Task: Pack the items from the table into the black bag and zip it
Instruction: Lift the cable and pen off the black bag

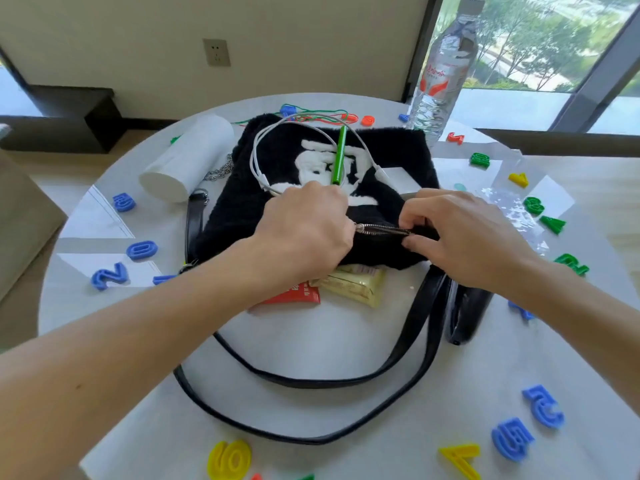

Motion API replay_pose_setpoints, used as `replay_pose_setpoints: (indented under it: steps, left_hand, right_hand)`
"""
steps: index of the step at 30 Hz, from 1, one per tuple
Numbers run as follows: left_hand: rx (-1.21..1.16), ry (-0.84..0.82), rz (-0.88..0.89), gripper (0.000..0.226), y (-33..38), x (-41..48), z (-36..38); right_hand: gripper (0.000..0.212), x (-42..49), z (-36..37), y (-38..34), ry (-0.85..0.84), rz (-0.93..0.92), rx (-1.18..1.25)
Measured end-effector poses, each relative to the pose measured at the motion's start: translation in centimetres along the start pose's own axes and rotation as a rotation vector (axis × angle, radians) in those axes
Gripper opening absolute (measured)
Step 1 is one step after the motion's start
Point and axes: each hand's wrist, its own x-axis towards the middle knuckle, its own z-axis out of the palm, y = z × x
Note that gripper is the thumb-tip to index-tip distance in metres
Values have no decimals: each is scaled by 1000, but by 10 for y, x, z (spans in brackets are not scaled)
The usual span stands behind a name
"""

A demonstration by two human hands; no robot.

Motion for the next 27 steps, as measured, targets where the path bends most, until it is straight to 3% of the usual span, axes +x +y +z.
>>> replay_pose_setpoints:
  steps: [14, 18, 22, 27]
  left_hand:
    - [119, -98, -338, 24, -118, -61, -46]
    - [183, -83, -344, 27, -115, -73, -41]
    - [304, -42, -346, 33, -103, -61, -50]
    - [70, -12, -236, 30, -62, -18, -52]
  right_hand:
    - [18, 1, -8, -2, -15, 120, -81]
    - [19, 0, -8, -6, -26, 140, -113]
    - [21, 14, -26, -11, -231, 209, -34]
    - [39, 64, -39, -23, -95, 238, 155]
